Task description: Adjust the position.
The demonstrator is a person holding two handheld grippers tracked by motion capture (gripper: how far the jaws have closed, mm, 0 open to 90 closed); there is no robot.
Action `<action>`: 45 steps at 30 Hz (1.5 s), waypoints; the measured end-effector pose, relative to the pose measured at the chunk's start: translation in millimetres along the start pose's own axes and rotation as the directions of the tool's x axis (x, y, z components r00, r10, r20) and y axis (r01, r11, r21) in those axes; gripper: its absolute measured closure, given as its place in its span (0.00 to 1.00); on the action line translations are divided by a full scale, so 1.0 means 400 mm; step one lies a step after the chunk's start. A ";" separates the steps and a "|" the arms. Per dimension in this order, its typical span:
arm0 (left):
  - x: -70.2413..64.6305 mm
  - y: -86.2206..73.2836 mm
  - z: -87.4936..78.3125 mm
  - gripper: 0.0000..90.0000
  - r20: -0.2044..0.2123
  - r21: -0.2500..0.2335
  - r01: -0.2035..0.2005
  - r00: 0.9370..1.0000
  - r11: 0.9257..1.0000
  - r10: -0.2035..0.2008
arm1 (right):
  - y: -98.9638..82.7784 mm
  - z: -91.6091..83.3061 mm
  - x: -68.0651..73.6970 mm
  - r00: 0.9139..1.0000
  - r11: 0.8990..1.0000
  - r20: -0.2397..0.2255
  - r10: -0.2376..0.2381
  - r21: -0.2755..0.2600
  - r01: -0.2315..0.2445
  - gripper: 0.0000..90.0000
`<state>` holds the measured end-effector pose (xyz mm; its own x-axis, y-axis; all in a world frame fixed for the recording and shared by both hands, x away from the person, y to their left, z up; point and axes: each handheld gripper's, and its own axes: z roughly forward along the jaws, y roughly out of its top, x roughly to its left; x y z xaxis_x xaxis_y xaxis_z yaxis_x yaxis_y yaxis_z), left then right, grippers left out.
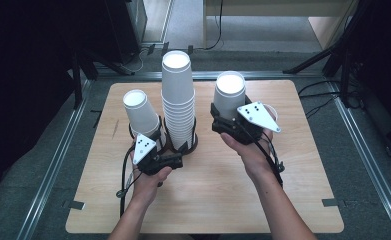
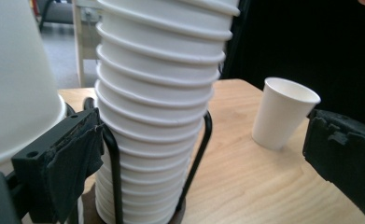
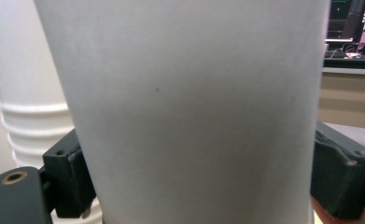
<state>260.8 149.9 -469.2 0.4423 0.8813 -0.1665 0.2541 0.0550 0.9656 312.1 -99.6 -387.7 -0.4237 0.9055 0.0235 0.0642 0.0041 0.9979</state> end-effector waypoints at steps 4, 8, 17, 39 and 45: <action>0.004 -0.001 -0.006 0.00 0.014 0.009 0.007 1.000 1.000 -0.007 | -0.037 -0.007 0.006 0.998 0.999 0.015 -0.054 0.010 0.054 0.13; 0.004 0.004 -0.016 0.00 0.030 0.010 0.013 0.999 1.000 -0.013 | -0.078 -0.011 0.011 0.995 0.995 0.027 -0.094 0.033 0.093 0.13; 0.004 0.010 -0.022 0.00 0.052 0.011 0.025 0.998 1.000 -0.026 | -0.164 -0.016 0.020 0.982 0.982 0.054 -0.180 0.074 0.176 0.13; -0.024 0.012 -0.012 0.00 0.146 0.050 0.022 0.989 0.999 -0.029 | -0.335 -0.023 0.090 0.905 0.899 0.016 -0.425 0.128 0.419 0.13; -0.035 0.012 -0.008 0.00 0.182 0.074 0.015 0.983 0.997 -0.028 | -0.356 -0.025 0.108 0.872 0.866 0.000 -0.490 0.115 0.486 0.13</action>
<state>252.9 139.2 -461.7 0.5844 0.7790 -0.2272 0.3232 0.0334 0.9458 275.6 -65.4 -528.3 -0.4009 0.7875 -0.4682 -0.0469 0.4927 0.8689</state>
